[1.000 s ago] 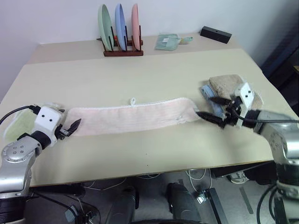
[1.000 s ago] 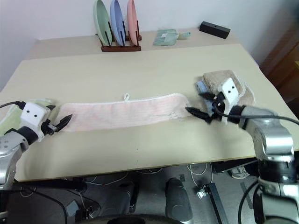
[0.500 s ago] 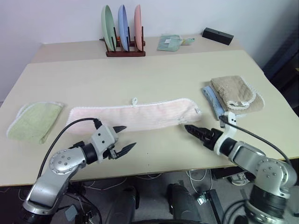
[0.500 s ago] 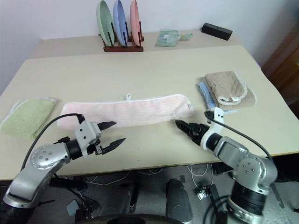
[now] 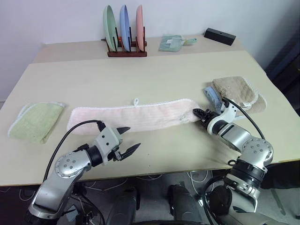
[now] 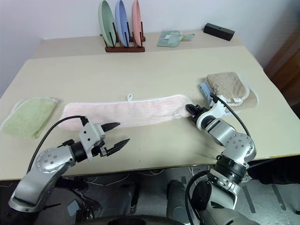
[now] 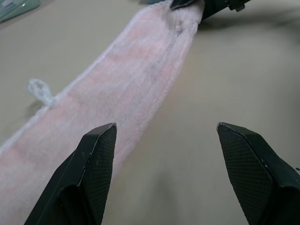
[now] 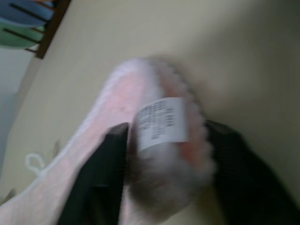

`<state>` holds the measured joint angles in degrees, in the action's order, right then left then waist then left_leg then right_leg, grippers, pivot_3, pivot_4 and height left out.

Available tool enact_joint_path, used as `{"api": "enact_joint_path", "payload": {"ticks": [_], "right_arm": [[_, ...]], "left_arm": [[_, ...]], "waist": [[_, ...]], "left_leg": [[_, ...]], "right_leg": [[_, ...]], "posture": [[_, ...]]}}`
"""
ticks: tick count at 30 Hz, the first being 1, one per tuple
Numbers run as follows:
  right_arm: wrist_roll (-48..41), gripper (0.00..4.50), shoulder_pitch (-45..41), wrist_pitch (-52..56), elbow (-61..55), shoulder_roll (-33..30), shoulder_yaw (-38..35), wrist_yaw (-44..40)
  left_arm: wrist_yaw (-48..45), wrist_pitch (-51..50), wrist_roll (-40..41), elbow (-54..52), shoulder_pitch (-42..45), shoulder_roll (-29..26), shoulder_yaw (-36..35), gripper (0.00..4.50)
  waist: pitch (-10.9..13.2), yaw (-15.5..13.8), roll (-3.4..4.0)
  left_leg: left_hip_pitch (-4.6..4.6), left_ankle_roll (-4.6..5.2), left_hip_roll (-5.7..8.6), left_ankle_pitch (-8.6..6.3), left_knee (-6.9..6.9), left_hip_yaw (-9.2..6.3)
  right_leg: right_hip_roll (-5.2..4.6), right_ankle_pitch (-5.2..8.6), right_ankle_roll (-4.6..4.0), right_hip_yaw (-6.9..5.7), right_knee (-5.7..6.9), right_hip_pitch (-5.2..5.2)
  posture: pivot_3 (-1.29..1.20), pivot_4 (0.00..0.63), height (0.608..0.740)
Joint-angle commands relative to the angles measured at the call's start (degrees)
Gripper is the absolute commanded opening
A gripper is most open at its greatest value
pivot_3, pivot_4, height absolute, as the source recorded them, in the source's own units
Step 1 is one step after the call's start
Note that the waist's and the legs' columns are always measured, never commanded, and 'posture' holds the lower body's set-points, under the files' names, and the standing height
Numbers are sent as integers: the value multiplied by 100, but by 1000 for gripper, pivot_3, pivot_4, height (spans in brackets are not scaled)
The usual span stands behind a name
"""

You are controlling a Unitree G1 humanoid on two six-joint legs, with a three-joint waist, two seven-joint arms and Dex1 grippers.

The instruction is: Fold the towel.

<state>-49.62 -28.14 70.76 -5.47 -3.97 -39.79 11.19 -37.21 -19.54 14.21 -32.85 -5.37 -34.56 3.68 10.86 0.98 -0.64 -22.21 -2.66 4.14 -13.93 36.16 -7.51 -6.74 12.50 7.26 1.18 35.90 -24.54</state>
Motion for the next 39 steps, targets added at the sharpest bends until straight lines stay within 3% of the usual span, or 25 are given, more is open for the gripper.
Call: {"api": "enact_joint_path", "payload": {"ticks": [1,6,12,16,19,24,30,35,39], "right_arm": [[-172,200,-18,-89,-344,-232,-64,59],[-457,89,120,252,-980,-1099,-14,-220],[-431,89,183,291,-1375,-2536,570,-1141],[30,89,281,-86,-2338,-3720,2459,-2416],[514,89,350,-575,-2682,-4114,3542,-2991],[1444,89,-12,-1146,-2306,-3400,5078,-3006],[2140,89,-157,-1571,-1737,-2852,5643,-3138],[2391,89,-196,-1680,-1550,-2714,5636,-3350],[2201,1357,-69,-1807,-1827,-2666,5315,-3683]], "left_arm": [[64,57,-28,-260,-66,38,-33,3515],[65,78,-50,-149,24,126,74,3515],[-61,201,-108,192,328,194,221,3515],[-133,356,-221,445,566,235,361,3515],[-119,367,-244,486,636,282,398,3515],[-24,368,-335,474,641,352,403,3515],[109,305,-395,297,518,411,421,3515],[171,261,-419,212,409,426,450,3515],[159,257,-411,221,397,415,437,3515]], "waist": [[0,8,1],[1,-26,7],[-1,12,8],[0,23,26],[-4,-1,16],[-3,-18,12],[-4,-37,9],[-4,-31,10],[-3,-29,10]], "left_leg": [[0,0,0,0,0,1],[-6,1,1,-1,2,-1],[-5,7,-2,-3,-1,2],[-3,15,-6,-8,-3,7],[-6,21,-8,-11,-2,4],[-15,21,-5,-11,4,4],[-19,20,-1,-11,4,-1],[-17,20,-1,-11,1,-2],[-17,20,-2,-11,0,-3]], "right_leg": [[0,0,0,1,0,0],[-1,1,1,-1,-5,0],[1,1,1,-4,-13,3],[4,2,1,-5,-20,3],[6,2,3,-10,-31,6],[2,-2,3,-8,-50,9],[1,-3,3,-8,-59,9],[2,-4,4,-8,-58,8],[3,-4,4,-10,-58,8]], "posture": [[0,150,740],[0,150,740],[0,150,740],[0,150,740],[0,150,740],[0,150,740],[0,150,740],[0,150,740],[0,150,740]]}}
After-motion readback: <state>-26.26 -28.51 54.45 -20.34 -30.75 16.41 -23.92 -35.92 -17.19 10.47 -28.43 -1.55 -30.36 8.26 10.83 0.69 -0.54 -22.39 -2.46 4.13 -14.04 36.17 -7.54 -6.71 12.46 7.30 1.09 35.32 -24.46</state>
